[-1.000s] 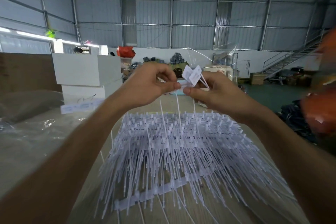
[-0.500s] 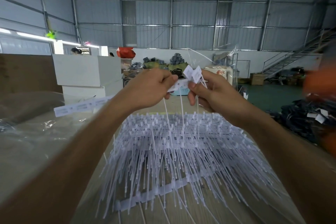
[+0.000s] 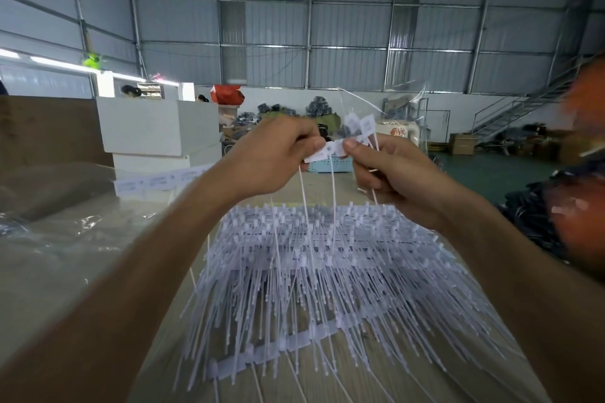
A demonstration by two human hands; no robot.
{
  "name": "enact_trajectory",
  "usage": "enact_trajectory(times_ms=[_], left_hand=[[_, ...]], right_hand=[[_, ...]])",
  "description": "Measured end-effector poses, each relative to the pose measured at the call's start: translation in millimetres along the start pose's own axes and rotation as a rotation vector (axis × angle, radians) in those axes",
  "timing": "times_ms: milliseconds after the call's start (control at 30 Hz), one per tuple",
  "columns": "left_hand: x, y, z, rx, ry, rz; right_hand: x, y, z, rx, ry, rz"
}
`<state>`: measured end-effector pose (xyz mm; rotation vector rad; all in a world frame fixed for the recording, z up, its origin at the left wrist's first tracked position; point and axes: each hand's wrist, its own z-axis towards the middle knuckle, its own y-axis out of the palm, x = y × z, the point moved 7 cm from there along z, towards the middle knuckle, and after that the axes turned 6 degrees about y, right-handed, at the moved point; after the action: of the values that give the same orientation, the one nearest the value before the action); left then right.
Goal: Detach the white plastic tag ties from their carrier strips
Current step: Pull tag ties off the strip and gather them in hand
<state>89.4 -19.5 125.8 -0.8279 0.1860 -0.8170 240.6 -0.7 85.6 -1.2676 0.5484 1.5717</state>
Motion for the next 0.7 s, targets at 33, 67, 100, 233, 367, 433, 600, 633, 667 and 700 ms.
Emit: enact_trajectory(times_ms=[33, 67, 100, 233, 367, 433, 600, 633, 667, 700], left_hand=[[0, 1, 0, -0.008, -0.004, 0.008], [0, 2, 1, -0.018, -0.013, 0.016], [0, 4, 1, -0.021, -0.027, 0.022], [1, 11, 4, 0.051, -0.105, -0.038], [0, 15, 4, 0.096, -0.163, -0.121], [0, 11, 3, 0.099, -0.162, -0.161], [-3, 10, 2, 0.040, -0.211, -0.163], [-4, 12, 2, 0.018, -0.226, -0.165], [-5, 14, 1, -0.002, -0.237, -0.178], [-5, 15, 1, -0.014, -0.242, -0.197]], right_hand=[[-1, 2, 0, -0.008, -0.009, -0.028], [-1, 4, -1, -0.002, -0.014, -0.048], [-1, 3, -1, 0.017, -0.018, -0.058], [-6, 1, -1, 0.107, -0.063, -0.056], [-20, 2, -5, 0.156, -0.233, -0.188], [-26, 3, -9, 0.157, -0.324, -0.297], [-29, 2, -11, 0.226, -0.432, -0.639], [-29, 0, -11, 0.253, -0.451, -0.716], [-29, 0, -11, 0.269, -0.473, -0.781], [-29, -1, -11, 0.279, -0.490, -0.831]])
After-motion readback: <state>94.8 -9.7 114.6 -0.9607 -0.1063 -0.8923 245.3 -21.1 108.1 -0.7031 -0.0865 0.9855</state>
